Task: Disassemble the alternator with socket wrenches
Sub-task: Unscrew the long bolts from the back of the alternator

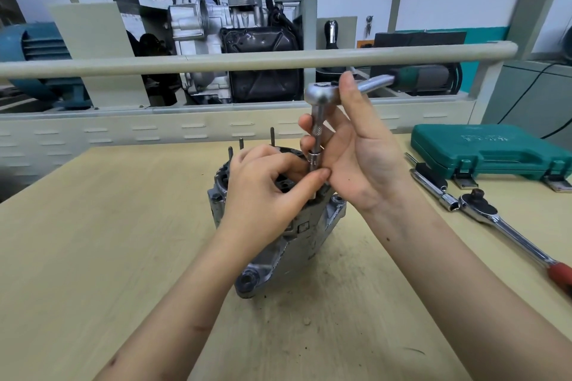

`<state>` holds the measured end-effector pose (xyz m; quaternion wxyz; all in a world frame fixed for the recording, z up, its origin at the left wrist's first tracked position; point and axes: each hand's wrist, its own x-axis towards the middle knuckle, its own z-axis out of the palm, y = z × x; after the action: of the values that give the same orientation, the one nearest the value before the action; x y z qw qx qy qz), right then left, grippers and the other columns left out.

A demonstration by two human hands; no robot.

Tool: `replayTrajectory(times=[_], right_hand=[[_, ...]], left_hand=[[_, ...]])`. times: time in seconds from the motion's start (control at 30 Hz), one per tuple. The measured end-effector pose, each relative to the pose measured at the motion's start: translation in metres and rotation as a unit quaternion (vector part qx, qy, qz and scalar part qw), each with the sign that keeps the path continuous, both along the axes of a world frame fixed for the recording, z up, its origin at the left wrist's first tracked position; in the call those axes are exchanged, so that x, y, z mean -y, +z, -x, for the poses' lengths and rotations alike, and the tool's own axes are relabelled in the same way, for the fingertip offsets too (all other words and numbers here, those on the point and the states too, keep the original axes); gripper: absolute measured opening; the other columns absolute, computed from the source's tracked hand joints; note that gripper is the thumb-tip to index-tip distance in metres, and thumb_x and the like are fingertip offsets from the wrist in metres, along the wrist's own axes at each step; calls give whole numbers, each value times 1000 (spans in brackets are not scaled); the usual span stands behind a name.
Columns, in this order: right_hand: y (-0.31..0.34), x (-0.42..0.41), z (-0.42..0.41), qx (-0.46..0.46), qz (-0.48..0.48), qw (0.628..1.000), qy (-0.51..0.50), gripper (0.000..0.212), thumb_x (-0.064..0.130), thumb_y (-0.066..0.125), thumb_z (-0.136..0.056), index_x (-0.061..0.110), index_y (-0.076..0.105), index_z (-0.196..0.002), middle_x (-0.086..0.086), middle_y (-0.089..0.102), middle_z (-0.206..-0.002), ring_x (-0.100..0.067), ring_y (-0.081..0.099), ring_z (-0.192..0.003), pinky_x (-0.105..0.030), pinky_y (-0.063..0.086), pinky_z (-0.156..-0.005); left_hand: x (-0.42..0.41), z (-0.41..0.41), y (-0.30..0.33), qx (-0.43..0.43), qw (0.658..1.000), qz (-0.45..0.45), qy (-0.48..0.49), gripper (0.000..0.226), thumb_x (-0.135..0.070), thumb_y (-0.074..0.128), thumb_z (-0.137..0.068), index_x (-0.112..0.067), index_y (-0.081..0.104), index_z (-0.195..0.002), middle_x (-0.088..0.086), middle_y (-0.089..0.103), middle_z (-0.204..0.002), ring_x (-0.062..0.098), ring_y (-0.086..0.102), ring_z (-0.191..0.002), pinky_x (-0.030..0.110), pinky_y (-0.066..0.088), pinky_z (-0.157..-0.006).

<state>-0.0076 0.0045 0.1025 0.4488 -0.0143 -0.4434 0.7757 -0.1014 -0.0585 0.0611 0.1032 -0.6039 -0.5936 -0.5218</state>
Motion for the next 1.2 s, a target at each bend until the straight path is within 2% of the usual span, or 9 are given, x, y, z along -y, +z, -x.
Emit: replayTrajectory(times=[0.13, 0.23, 0.33, 0.43, 0.6, 0.73, 0.93, 1.07, 1.2], right_hand=[[0, 1, 1, 4, -2, 1000, -11, 36, 39, 54, -67, 13, 51, -91, 3, 67, -72, -10, 63, -55, -20, 46, -48], [2, 2, 2, 42, -26, 999, -17, 33, 42, 45, -82, 11, 59, -84, 3, 69, -69, -8, 60, -50, -18, 46, -47], [4, 1, 0, 70, -49, 996, -1, 41, 36, 30, -96, 8, 58, -87, 4, 69, -65, -6, 56, -46, -17, 45, -45], [5, 2, 0, 70, -51, 996, 15, 39, 38, 36, -91, 3, 54, -92, 4, 69, -67, -6, 57, -48, -18, 45, -46], [2, 2, -1, 15, -24, 1000, 7, 44, 34, 54, -70, 12, 42, -105, 0, 64, -75, -13, 62, -56, -21, 45, -50], [-1, 0, 0, 17, -22, 1000, 6, 48, 36, 55, -69, 11, 44, -108, 0, 64, -79, -12, 64, -57, -20, 46, -49], [0, -1, 2, 40, -26, 999, 3, 37, 41, 46, -79, 17, 71, -65, 2, 71, -74, -8, 62, -53, -16, 46, -47], [0, -2, 2, 55, -25, 998, 13, 40, 37, 34, -95, 12, 62, -80, 3, 70, -72, -7, 60, -52, -16, 46, -47], [1, -2, 0, 63, -9, 998, 29, 42, 43, 42, -83, 5, 60, -91, 5, 69, -70, -6, 59, -51, -16, 46, -48]], left_hand=[[-1, -1, -1, 3, 1000, -1, -8, 17, -35, 66, -69, -26, 57, -58, -25, 45, -57, -8, 46, -72, 25, 33, -87], [0, -1, 0, -1, 1000, -2, -26, 34, -45, 59, -72, -13, 66, -66, -23, 47, -64, -6, 47, -73, 35, 38, -83], [2, 1, 1, 8, 999, 5, -47, 23, -49, 48, -71, -30, 58, -63, -24, 47, -63, -13, 46, -76, 30, 34, -83], [2, 2, 2, 16, 999, 4, -52, 15, -48, 53, -72, -42, 46, -60, -26, 56, -64, -11, 46, -73, 36, 38, -80], [-2, 1, -1, -6, 1000, -13, -17, 18, -30, 63, -74, -23, 56, -59, -20, 44, -54, 1, 44, -63, 35, 38, -75], [-2, 1, -1, -4, 1000, -19, -15, 26, -44, 59, -74, -26, 49, -57, -19, 44, -57, -3, 44, -66, 31, 35, -74], [0, 0, 0, 17, 999, -6, -42, 26, -48, 48, -73, -27, 55, -61, -19, 48, -62, -4, 47, -74, 39, 40, -81], [0, 1, -1, 31, 999, 3, -43, 19, -40, 60, -73, -23, 59, -63, -22, 48, -64, -7, 48, -74, 42, 42, -83], [-1, 0, 0, 16, 999, -7, -27, 26, -35, 61, -74, -39, 42, -57, -22, 45, -56, -7, 46, -70, 38, 41, -76]])
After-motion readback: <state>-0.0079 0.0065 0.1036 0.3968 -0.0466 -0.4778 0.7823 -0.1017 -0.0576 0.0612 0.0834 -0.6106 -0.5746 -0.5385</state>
